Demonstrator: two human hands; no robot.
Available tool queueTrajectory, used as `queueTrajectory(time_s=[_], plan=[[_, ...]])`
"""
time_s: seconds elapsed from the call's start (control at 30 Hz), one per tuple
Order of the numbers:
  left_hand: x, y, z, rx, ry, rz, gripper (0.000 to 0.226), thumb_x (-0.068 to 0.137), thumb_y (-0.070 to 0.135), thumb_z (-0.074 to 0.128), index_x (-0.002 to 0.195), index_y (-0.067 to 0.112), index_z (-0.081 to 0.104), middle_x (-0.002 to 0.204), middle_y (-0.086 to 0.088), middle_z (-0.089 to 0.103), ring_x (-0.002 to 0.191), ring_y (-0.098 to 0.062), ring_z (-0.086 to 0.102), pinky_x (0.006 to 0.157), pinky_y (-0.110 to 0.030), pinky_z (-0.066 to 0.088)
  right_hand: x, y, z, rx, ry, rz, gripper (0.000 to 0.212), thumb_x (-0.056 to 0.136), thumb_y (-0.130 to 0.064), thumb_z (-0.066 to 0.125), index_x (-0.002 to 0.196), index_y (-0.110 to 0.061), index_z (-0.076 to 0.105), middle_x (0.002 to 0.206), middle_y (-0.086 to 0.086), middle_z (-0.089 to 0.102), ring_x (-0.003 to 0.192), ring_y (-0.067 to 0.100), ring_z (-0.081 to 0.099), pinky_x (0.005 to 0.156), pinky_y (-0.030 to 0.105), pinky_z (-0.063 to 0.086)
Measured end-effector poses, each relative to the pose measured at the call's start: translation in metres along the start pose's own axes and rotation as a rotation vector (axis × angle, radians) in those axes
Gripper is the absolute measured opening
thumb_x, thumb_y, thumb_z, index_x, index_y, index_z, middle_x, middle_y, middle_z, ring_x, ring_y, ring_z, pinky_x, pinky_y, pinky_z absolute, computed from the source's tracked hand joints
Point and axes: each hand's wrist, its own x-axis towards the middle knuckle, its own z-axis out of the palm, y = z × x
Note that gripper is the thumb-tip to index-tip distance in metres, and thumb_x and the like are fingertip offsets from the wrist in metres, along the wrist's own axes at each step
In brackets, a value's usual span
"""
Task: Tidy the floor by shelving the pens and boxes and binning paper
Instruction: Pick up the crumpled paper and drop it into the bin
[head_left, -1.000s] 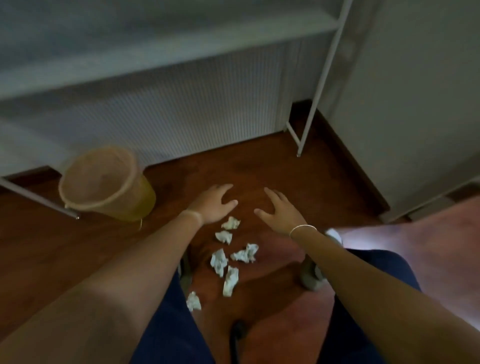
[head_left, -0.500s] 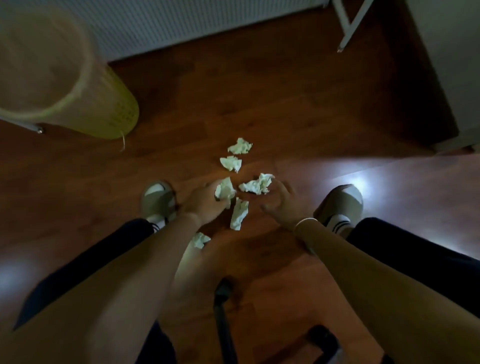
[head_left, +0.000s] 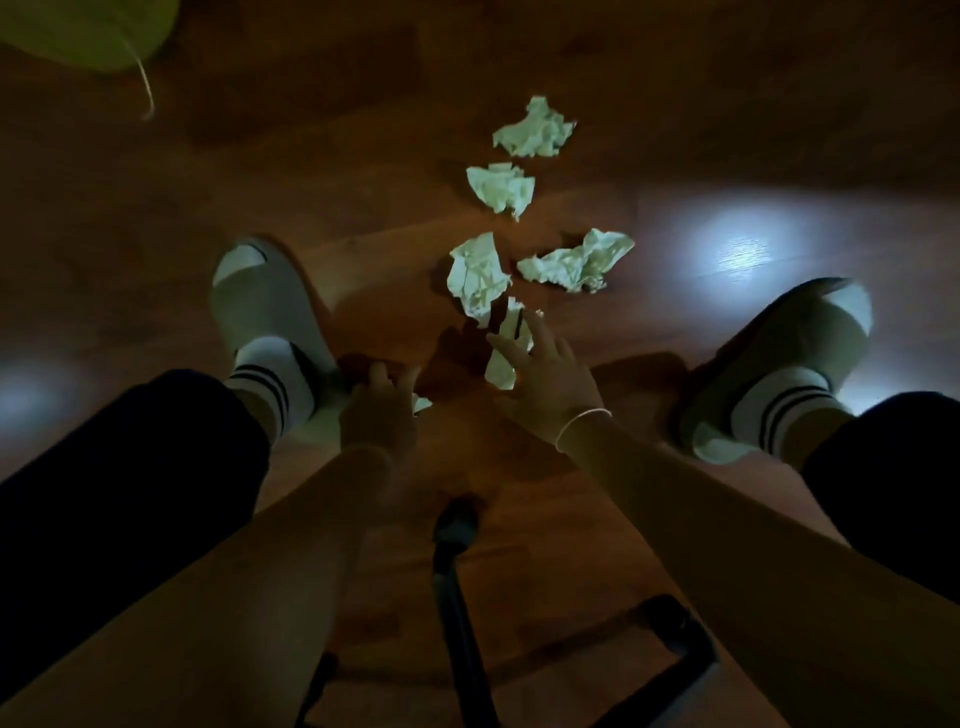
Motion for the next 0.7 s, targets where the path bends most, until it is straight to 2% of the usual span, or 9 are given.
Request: queueTrajectory(time_s=[0.1,0.23,0.3,0.4,0.47,0.53,0.63,0.7], plan=[[0.016,-0.007,0.021,0.041,0.013,0.034,0.051,0.093,0.020,0.052,0.141,0.025,0.036,0.146,-0.014,0.028,0.124,-0.037,0.042,0.100,-0.045,0.042,0.017,0.000,0.007,-0.135,-0.021,-0.064,0.064,0.086,-0.026,0.057,0.142,-0.032,0.028,0.158,0.006,0.001,0.135,0.036,0.026,0.096,0.047,0.044],[0.031,-0.009,0.034,-0.066,-0.002,0.028,0.038,0.089,0.011,0.056,0.126,0.015,0.050,0.141,-0.017,0.033,0.123,-0.039,0.039,0.098,-0.045,0.043,0.028,0.005,0.010,-0.170,-0.070,-0.069,0.038,0.086,-0.013,0.050,0.124,-0.012,0.050,0.139,0.015,0.035,0.121,0.034,0.039,0.089,0.042,0.046],[0.032,-0.005,0.031,-0.126,0.065,0.050,0.032,0.086,0.013,0.058,0.117,0.011,0.054,0.132,-0.016,0.040,0.117,-0.037,0.043,0.094,-0.043,0.044,0.026,0.009,0.010,-0.136,0.000,-0.088,0.031,0.085,-0.015,0.048,0.114,-0.006,0.053,0.124,0.016,0.047,0.111,0.034,0.045,0.082,0.039,0.044],[0.033,0.002,0.013,-0.205,0.249,0.151,0.041,0.076,0.013,0.061,0.116,0.009,0.054,0.124,-0.017,0.045,0.109,-0.036,0.048,0.085,-0.041,0.045,0.017,0.011,0.007,0.077,0.147,-0.024,0.028,0.081,-0.020,0.051,0.106,-0.007,0.051,0.104,0.014,0.059,0.095,0.032,0.054,0.066,0.033,0.040],[0.036,0.010,-0.002,-0.259,0.315,0.225,0.056,0.073,0.016,0.061,0.128,0.014,0.048,0.133,-0.016,0.040,0.112,-0.034,0.048,0.082,-0.036,0.044,0.012,0.012,0.002,0.141,0.232,0.026,0.031,0.081,-0.022,0.052,0.109,-0.009,0.047,0.090,0.012,0.065,0.080,0.032,0.061,0.057,0.030,0.036],[0.040,0.021,-0.021,-0.245,0.330,0.288,0.071,0.074,0.018,0.061,0.140,0.021,0.035,0.144,-0.014,0.029,0.120,-0.032,0.045,0.083,-0.033,0.045,0.013,0.016,-0.007,0.137,0.304,0.063,0.036,0.085,-0.022,0.051,0.118,-0.009,0.043,0.080,0.012,0.068,0.070,0.033,0.065,0.052,0.031,0.042],[0.049,0.039,-0.040,-0.105,0.303,0.407,0.079,0.077,0.015,0.060,0.145,0.033,0.023,0.153,-0.012,0.015,0.125,-0.033,0.042,0.078,-0.031,0.049,0.026,0.024,-0.020,0.160,0.357,0.131,0.055,0.088,-0.023,0.049,0.139,-0.014,0.029,0.075,0.008,0.064,0.065,0.029,0.063,0.055,0.030,0.045],[0.057,0.050,-0.047,0.012,0.254,0.455,0.081,0.079,0.014,0.058,0.145,0.040,0.019,0.156,-0.009,0.006,0.127,-0.034,0.040,0.077,-0.035,0.052,0.041,0.032,-0.029,0.126,0.348,0.210,0.068,0.087,-0.024,0.050,0.146,-0.021,0.015,0.069,0.002,0.053,0.060,0.024,0.054,0.057,0.030,0.043]])
